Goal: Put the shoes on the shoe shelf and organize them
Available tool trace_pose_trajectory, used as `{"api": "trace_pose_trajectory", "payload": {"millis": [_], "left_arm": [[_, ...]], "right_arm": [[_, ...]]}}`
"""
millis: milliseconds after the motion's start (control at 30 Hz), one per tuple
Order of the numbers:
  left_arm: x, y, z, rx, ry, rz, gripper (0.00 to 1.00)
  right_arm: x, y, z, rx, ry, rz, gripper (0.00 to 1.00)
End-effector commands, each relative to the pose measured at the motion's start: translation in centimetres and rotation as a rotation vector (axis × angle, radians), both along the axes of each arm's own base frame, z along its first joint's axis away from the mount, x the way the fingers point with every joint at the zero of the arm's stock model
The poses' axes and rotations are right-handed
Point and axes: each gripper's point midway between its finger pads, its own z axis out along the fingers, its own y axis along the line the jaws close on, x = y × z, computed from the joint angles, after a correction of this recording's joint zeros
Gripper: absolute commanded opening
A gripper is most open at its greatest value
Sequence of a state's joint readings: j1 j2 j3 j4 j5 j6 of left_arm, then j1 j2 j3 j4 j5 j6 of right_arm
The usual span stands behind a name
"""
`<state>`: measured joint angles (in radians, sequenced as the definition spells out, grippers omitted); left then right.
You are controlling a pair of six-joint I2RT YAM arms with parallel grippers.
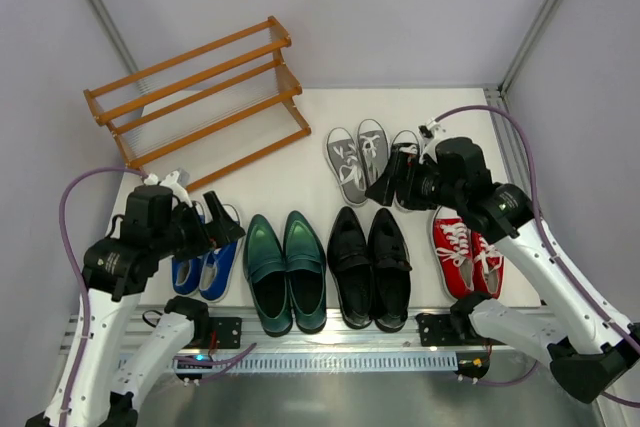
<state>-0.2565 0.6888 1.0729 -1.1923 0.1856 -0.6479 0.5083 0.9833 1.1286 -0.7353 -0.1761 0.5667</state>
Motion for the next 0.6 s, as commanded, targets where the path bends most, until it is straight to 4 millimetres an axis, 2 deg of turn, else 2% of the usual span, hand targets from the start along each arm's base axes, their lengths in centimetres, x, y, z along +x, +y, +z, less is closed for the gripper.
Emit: {"api": "trace_pose_trajectory", "payload": {"millis": [0, 100, 167, 200, 267, 300, 333, 367, 467, 567], "left_arm": [[-0.5, -0.9, 1.1, -0.044, -0.055, -0.060, 1.00], [-0.2, -1.5, 1.0, -0.059, -0.107, -0.105, 1.00], [0.2, -0.3, -2.6, 0.015, -0.017, -0.046, 1.00], [0.9, 1.7, -5.3, 0.142, 0.083, 0.025, 1.00], [0.1, 4.9, -8.4, 0.341, 0.246, 0.082, 1.00], [0.1, 5.5, -8.8, 0.395, 0.293, 0.103, 1.00], [0.6, 5.0, -9.0, 0.401, 0.319, 0.087, 1.00], [1.5, 5.1, -8.2, 0.417, 0.299, 0.097, 1.00], [2.7, 6.4, -8.0, 0.505, 0.303, 0.142, 1.00], [3.1, 6.8, -9.3, 0.565, 0.377, 0.128, 1.00]], "right_arm": [[-1.1, 0.0, -0.1, -0.029, -0.004, -0.018, 0.97], [-1.6, 0.0, -0.4, -0.077, 0.001, -0.030, 0.97], [-1.5, -0.3, -1.0, -0.127, 0.015, -0.050, 0.97], [-1.6, -0.1, -0.7, -0.136, 0.009, -0.040, 0.97], [-1.6, 0.0, -0.9, -0.169, 0.014, -0.045, 0.97], [-1.5, -0.1, -1.0, -0.183, 0.012, -0.053, 0.97], [-1.7, 0.4, -1.2, -0.184, 0.014, -0.041, 0.97], [-1.7, 0.6, -1.5, -0.188, 0.020, -0.037, 0.97], [-1.5, 1.9, -1.9, -0.198, 0.026, -0.011, 0.97], [-1.1, 2.7, -1.7, -0.210, 0.017, 0.008, 0.97]]}}
